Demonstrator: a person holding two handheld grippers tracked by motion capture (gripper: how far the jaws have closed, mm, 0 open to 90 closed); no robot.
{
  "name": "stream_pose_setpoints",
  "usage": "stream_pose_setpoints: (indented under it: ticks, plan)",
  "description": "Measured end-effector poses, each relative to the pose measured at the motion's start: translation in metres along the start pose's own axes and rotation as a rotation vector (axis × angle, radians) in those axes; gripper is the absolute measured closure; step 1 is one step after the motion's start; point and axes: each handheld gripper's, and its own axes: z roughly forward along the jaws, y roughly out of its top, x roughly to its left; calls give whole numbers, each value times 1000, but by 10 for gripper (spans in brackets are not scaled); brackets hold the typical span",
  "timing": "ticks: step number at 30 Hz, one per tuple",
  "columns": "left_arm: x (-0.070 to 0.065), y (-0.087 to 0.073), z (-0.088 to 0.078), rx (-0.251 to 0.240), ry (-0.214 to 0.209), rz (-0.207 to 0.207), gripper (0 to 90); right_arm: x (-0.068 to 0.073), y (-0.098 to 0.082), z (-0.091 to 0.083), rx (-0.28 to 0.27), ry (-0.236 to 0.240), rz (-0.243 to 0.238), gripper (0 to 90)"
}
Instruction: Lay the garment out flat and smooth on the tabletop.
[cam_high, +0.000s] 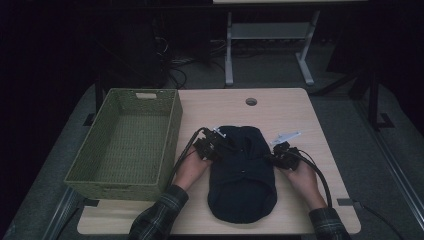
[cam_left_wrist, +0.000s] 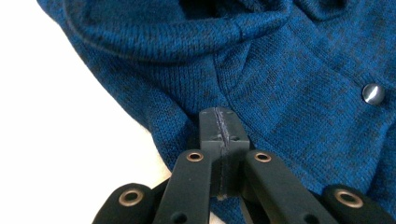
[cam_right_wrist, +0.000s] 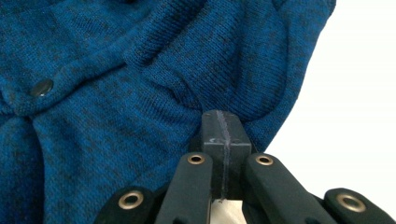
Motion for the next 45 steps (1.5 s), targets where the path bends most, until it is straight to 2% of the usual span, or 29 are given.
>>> stream_pose_setpoints:
  ticks: [9, 20, 28, 36, 41, 42, 44, 45]
  plan:
    - [-10, -13, -3, -14, -50, 14, 900, 6, -10, -9, 6, -8, 5, 900]
    - [-35, -28, -7, -25, -52, 80, 900, 20, -22, -19, 15, -6, -8, 900]
    - [-43, -33, -8, -31, -66, 103, 900, 31, -33, -28, 23, -1, -27, 900]
    - [-42, -33, -6, -50, -94, 72, 900, 31, -36, -31, 21, 15, -19, 900]
    - [-40, -33, -6, -48, -109, 83, 900, 28, -36, -30, 20, 16, -12, 900]
    - [-40, -33, -6, -56, -119, 69, 898, 28, -36, -30, 19, 16, -15, 900]
    - [-39, -33, -8, -62, -137, 59, 835, 28, -35, -31, 20, 19, -16, 875]
    - [-39, -32, -11, -63, -130, 66, 819, 27, -34, -32, 15, 24, -15, 846]
